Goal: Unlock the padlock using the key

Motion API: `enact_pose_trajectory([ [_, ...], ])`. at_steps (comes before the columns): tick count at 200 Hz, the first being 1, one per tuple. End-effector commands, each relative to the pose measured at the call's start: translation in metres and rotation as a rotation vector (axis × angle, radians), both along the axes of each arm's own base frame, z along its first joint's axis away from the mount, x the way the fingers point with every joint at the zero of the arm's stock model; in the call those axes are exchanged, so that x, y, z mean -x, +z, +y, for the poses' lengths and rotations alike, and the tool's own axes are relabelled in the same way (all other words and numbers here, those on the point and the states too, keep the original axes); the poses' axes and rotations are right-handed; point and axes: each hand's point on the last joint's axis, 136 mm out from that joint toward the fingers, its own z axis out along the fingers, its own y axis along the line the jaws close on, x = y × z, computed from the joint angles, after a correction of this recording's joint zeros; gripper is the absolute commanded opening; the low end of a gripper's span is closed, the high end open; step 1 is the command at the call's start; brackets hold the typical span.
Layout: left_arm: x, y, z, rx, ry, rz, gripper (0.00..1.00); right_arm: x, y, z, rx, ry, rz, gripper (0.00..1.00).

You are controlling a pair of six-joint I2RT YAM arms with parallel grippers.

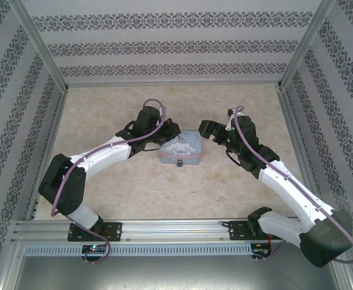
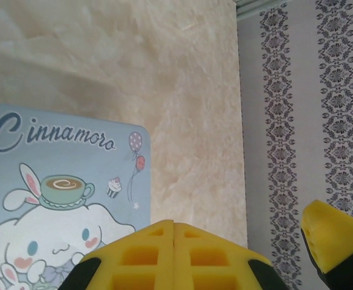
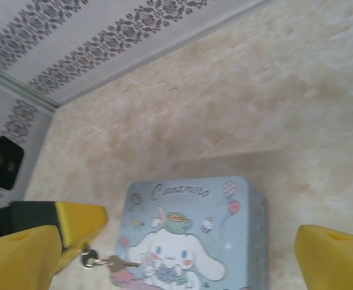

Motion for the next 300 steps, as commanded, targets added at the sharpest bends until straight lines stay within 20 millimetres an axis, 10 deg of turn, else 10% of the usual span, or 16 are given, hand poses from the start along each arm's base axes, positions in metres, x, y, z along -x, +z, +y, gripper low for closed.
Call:
enact_pose_trajectory([
  [1, -0.014, 0.035, -0.001, 0.024, -0.005, -0.201, 0.0, 0.002, 0.002, 0.013, -0.162, 0.02, 0.047, 0.98],
  [106, -0.022, 0.086, -0.014, 0.387, 0.011, -0.447, 0.0, -0.014, 0.006, 0.043, -0.506, 0.128, 0.007, 0.89],
  [184, -0.019, 0.09, -0.014, 0.487, 0.024, -0.449, 0.0, -0.03, 0.028, 0.053, -0.609, 0.198, -0.075, 0.49],
  [300, -0.019, 0.089, -0.014, 0.557, 0.064, -0.407, 0.0, -0.033, 0.034, 0.074, -0.691, 0.267, -0.094, 0.41],
])
